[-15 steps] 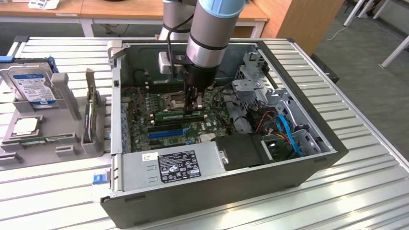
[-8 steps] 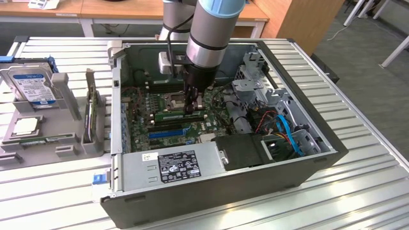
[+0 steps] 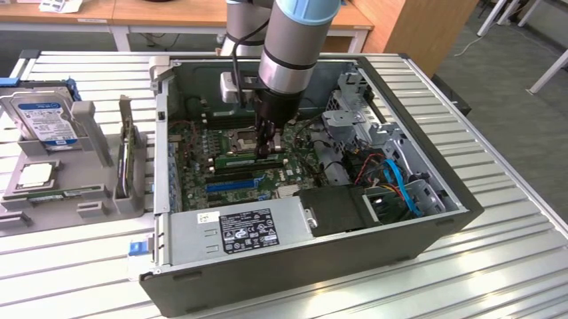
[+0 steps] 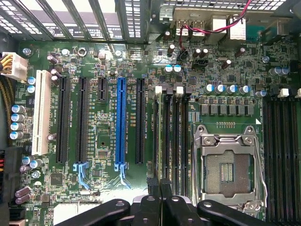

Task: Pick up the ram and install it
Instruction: 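Insert the ram into the slot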

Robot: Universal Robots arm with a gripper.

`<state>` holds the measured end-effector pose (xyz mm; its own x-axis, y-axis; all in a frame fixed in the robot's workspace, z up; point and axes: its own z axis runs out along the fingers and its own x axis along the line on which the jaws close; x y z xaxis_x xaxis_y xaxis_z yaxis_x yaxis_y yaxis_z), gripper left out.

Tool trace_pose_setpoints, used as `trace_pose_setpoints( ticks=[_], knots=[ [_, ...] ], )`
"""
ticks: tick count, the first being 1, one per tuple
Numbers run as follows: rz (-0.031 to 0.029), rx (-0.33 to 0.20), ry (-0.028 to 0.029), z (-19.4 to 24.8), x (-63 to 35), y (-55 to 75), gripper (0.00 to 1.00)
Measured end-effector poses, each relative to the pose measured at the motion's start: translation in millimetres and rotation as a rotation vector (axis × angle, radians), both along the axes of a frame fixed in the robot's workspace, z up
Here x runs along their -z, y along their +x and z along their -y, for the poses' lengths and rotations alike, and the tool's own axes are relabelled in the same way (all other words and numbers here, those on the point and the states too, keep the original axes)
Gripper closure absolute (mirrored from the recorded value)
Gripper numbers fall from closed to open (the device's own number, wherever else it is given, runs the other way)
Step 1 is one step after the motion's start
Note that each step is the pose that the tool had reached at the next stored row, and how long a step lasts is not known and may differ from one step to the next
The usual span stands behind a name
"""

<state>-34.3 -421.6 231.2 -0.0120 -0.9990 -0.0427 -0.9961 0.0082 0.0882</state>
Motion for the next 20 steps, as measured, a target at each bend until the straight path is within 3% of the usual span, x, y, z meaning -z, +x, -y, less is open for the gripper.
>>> trace_pose_setpoints(
  ticks=[20],
  knots=[
    [0.0000,-0.001,0.0000,0.0,2.2,0.0,0.88]
  ],
)
